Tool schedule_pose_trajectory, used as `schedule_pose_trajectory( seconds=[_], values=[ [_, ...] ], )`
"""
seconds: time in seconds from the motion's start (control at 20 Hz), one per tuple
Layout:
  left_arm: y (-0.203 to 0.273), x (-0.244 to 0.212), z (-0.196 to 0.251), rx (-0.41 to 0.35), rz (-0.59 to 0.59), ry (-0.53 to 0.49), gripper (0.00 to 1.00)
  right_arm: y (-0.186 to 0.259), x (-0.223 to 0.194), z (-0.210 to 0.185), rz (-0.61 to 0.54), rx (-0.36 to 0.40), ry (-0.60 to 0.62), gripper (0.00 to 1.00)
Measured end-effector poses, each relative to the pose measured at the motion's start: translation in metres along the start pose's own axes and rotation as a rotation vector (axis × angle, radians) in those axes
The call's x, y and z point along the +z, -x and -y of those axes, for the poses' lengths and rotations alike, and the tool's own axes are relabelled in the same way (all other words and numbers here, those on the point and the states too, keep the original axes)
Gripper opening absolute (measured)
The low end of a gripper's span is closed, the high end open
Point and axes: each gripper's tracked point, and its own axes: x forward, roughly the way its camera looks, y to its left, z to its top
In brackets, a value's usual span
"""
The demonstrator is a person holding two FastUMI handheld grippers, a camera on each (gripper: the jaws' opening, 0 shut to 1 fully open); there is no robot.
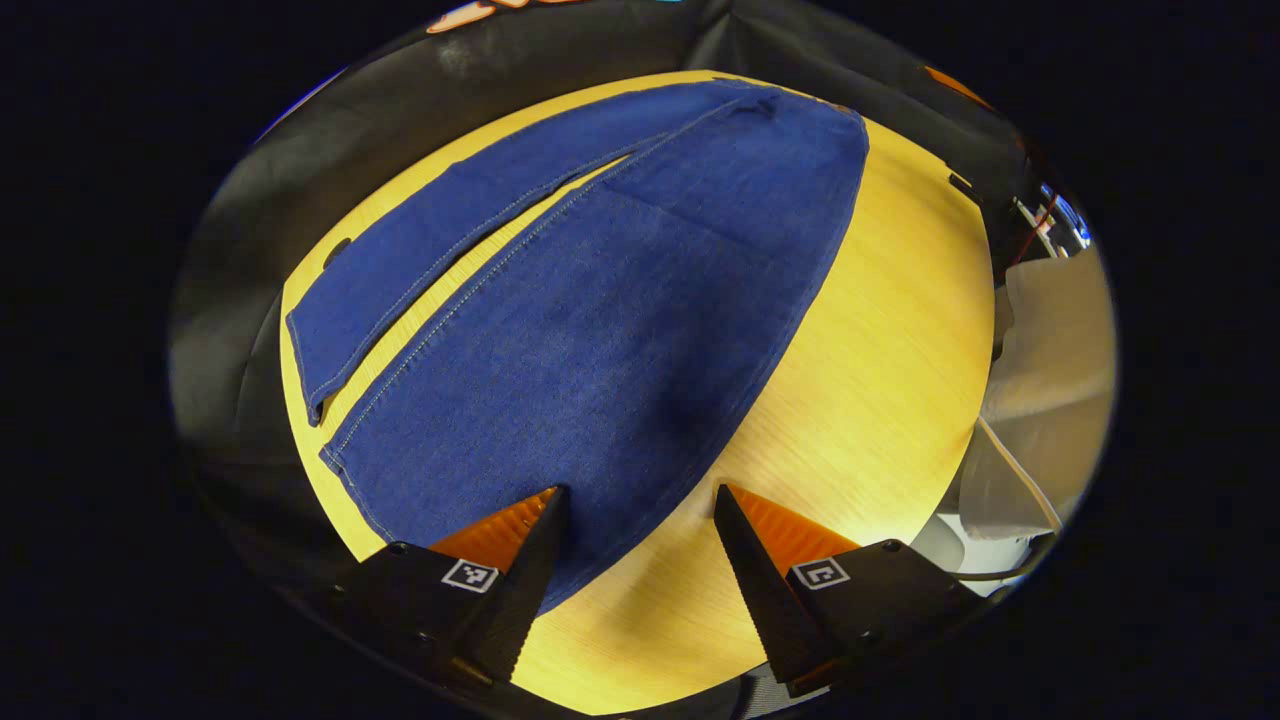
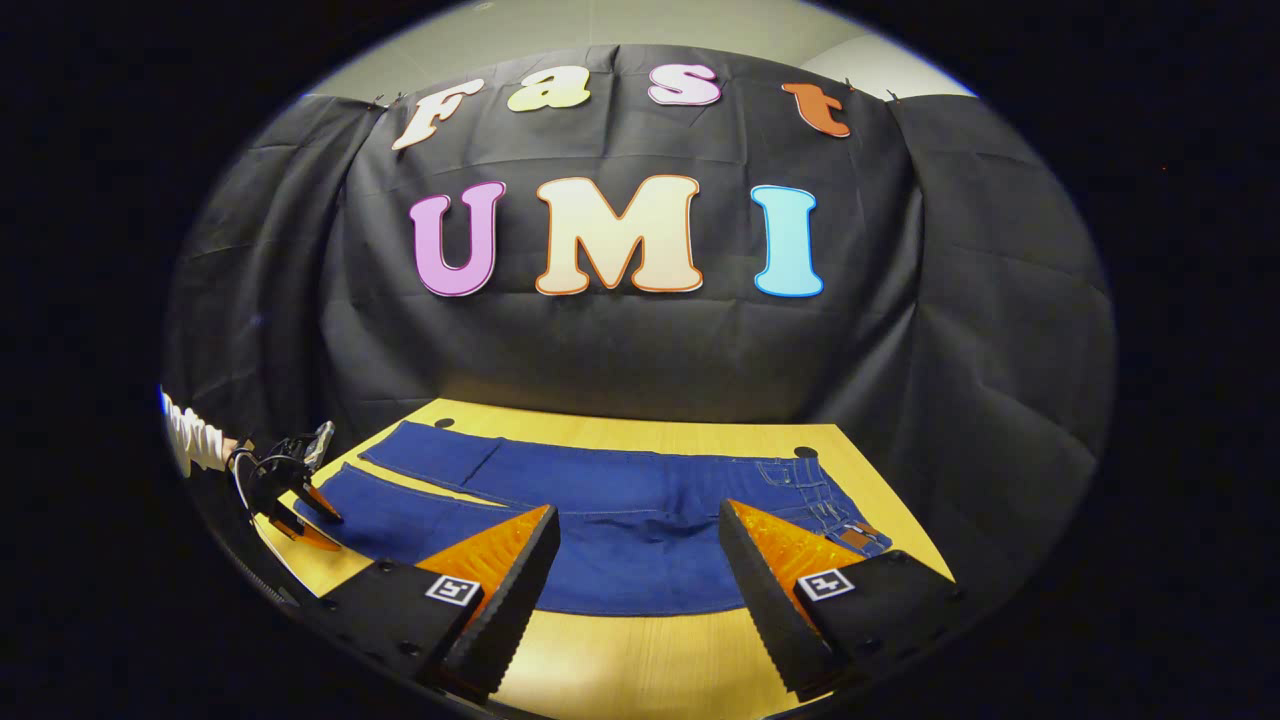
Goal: Grasp the waist and the cuffs of the jeans and fold them to make the two legs overlap; first hold the waist and fold one-third of the jeans toward the cuffs, then hold the cuffs and fold the remaining one-third in the same direction to finish folding.
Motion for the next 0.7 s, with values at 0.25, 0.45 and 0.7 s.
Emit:
schedule_pose_trajectory(
  seconds=[0.25,0.45,0.7],
  values=[
    [-0.004,-0.005,-0.008,-0.043,-0.048,0.015,0.89,-0.006,-0.007,-0.006,-0.016,0.023,-0.021,0.99],
    [-0.003,-0.008,-0.011,-0.049,-0.084,0.013,0.8,-0.01,-0.015,-0.015,-0.035,0.053,-0.022,0.99],
    [-0.006,-0.005,-0.013,-0.041,-0.099,-0.028,0.55,-0.011,-0.021,-0.017,-0.055,0.068,-0.038,0.99]
  ],
)
